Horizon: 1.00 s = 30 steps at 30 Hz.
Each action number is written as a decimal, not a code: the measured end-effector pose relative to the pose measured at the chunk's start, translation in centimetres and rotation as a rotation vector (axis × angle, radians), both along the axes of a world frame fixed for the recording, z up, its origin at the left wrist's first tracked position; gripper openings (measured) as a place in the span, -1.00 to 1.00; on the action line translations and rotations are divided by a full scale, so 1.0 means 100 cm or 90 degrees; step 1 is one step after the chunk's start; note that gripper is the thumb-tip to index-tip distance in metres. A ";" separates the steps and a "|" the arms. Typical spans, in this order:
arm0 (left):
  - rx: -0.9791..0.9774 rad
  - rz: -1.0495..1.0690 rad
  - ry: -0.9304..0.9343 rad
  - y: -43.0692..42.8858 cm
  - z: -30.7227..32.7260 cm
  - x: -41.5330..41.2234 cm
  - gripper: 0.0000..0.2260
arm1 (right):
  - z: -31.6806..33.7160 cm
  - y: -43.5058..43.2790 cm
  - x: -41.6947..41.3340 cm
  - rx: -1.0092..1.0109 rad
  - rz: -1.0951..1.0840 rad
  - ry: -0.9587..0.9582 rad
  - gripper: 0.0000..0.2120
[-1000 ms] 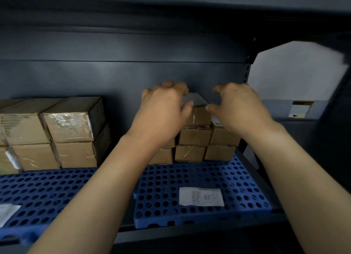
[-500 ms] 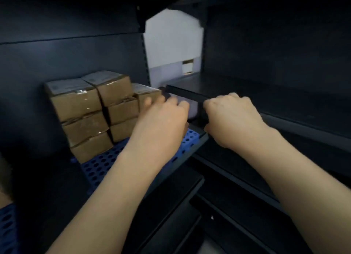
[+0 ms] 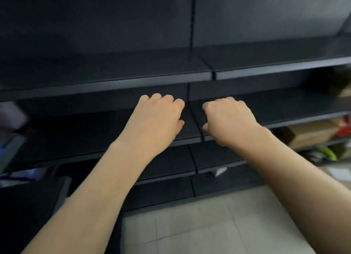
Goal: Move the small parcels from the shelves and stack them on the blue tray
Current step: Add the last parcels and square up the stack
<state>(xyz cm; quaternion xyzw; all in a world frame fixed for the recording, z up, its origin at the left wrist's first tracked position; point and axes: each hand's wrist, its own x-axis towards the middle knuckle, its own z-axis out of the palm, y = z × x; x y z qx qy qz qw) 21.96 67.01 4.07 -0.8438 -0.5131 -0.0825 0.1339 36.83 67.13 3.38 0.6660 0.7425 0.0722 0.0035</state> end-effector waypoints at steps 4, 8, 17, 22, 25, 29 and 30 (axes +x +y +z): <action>-0.034 -0.125 -0.007 0.006 -0.012 0.103 -0.72 | -0.014 -0.015 0.104 -0.019 -0.112 0.022 -0.84; -0.093 -0.200 -0.004 0.013 -0.031 0.207 -0.73 | -0.028 -0.024 0.206 -0.059 -0.195 0.065 -0.84; -0.176 -0.244 0.020 0.041 -0.078 0.374 -0.71 | -0.071 -0.012 0.370 -0.123 -0.294 0.173 -0.55; -0.242 -0.241 0.034 0.068 -0.111 0.411 -0.70 | -0.111 0.019 0.410 -0.197 -0.324 0.213 -0.49; -0.277 -0.230 0.049 0.090 -0.133 0.425 -0.68 | -0.137 0.042 0.427 -0.234 -0.318 0.216 -0.45; -0.302 -0.224 0.049 0.129 -0.159 0.448 -0.70 | -0.166 0.083 0.449 -0.273 -0.312 0.204 -0.46; -0.304 -0.223 0.049 0.141 -0.166 0.454 -0.70 | -0.174 0.095 0.454 -0.280 -0.311 0.202 -0.47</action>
